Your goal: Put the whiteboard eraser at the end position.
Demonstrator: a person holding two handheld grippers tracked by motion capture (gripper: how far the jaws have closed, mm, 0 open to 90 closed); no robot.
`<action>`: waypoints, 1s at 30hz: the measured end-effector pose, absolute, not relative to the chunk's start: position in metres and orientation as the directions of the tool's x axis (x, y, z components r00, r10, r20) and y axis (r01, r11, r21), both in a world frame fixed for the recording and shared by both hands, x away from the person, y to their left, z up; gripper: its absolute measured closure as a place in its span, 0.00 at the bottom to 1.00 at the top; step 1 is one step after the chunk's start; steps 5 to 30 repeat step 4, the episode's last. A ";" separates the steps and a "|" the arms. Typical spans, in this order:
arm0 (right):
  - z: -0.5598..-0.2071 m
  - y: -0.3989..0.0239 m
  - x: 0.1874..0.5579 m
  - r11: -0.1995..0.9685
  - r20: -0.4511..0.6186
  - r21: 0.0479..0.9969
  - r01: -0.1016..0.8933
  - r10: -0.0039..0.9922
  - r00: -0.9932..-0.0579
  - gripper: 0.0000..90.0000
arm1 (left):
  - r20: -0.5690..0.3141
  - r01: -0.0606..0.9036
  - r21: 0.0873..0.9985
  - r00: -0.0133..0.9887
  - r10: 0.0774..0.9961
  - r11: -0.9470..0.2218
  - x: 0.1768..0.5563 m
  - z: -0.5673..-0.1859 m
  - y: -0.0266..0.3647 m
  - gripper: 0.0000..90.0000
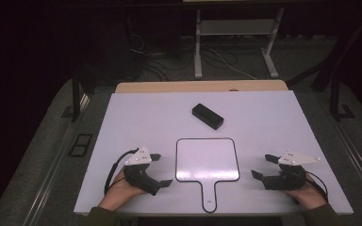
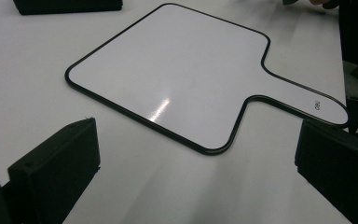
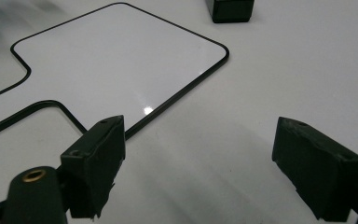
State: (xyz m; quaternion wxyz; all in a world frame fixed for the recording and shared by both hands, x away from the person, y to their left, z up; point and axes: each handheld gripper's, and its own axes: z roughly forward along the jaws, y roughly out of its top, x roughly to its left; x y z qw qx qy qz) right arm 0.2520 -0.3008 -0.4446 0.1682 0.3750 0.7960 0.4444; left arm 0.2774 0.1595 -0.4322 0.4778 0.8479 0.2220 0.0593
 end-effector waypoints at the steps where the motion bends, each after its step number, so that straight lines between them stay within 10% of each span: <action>1: -0.445 -0.301 0.252 0.325 0.065 0.833 0.447 0.745 -0.664 0.18 | -0.112 0.320 0.837 0.895 0.433 -0.445 0.277 -0.432 0.159 0.00; 30: -0.445 -0.301 0.252 0.326 0.064 0.833 0.446 0.746 -0.663 0.18 | -0.112 0.321 0.836 0.894 0.433 -0.445 0.277 -0.432 0.159 0.00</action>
